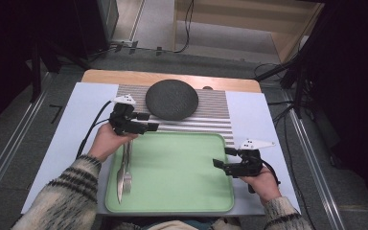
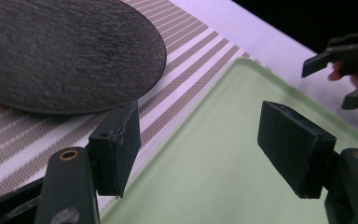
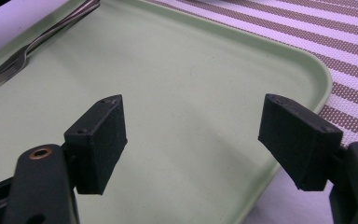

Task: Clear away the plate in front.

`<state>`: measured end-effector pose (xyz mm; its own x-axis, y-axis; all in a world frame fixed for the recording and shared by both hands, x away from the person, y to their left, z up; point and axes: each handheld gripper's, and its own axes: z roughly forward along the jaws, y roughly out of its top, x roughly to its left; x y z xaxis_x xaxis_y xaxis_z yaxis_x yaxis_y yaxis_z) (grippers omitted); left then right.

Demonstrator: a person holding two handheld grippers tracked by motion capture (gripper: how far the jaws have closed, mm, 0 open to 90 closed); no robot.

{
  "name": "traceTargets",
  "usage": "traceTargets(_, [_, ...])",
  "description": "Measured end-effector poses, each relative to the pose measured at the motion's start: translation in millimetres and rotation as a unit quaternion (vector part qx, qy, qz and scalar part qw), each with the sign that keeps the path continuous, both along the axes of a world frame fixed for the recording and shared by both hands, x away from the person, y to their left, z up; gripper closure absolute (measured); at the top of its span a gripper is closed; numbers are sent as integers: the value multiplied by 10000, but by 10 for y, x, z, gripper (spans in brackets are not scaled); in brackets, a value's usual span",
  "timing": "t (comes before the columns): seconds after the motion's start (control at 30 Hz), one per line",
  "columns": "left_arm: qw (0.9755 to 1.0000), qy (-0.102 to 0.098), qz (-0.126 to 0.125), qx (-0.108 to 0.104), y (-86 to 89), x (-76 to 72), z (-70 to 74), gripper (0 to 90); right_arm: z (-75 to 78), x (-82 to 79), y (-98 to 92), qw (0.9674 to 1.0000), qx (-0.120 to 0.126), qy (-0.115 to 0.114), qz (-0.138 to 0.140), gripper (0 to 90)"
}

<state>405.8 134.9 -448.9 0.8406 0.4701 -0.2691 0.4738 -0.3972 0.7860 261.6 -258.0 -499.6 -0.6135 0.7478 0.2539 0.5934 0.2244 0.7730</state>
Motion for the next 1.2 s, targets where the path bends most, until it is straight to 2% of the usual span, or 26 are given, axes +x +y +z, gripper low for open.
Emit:
traceTargets(0.03, [9999, -18, -69, 78, -29, 36, 0, 307, 2, -1, -2, 10000, 5, -5, -1, 213])
traceTargets(0.17, [9998, 11, -148, 108, -124, 170, -17, 310, 2, 3, -1, 10000, 30, 5, -6, 213])
traceTargets(0.3, [9995, -91, -237, 207, -222, 285, -42, 310, 0, 2, 1, 10000, 33, 6, 3, 213])
traceTargets(0.47, [9981, -397, -389, 260, -348, 380, -96, 333, -1, -2, 8, 10000, 26, 15, 26, 213])
traceTargets(0.63, [9944, -735, -564, 505, -473, 459, -172, 344, -5, -16, 2, 10000, 14, 22, 10, 213])
traceTargets(0.7, [9907, -952, -664, 705, -523, 473, -186, 353, -5, -27, -8, 10000, 30, 24, -25, 213])
traceTargets(0.8, [9851, -1254, -772, 893, -586, 499, -209, 354, -5, -43, -25, 10000, 29, 24, -61, 213])
traceTargets(0.87, [9831, -1372, -825, 885, -606, 527, -232, 354, -7, -52, -30, 10000, 24, 23, -74, 213])
traceTargets(0.9, [9807, -1476, -867, 944, -615, 532, -248, 363, -7, -55, -33, 10000, 15, 12, -79, 213])
traceTargets(1.0, [9697, -1840, -984, 1268, -630, 542, -329, 379, -6, -70, -38, 9999, 24, 25, -95, 213])
traceTargets(1.07, [9638, -2028, -1015, 1405, -633, 546, -391, 394, -9, -73, -44, 9999, 22, 24, -103, 213])
traceTargets(1.17, [9527, -2365, -1127, 1540, -632, 541, -462, 402, -11, -75, -52, 9999, 20, 30, -120, 213])
traceTargets(1.2, [9479, -2481, -1160, 1626, -633, 539, -477, 403, -9, -77, -54, 9999, 14, 31, -125, 213])
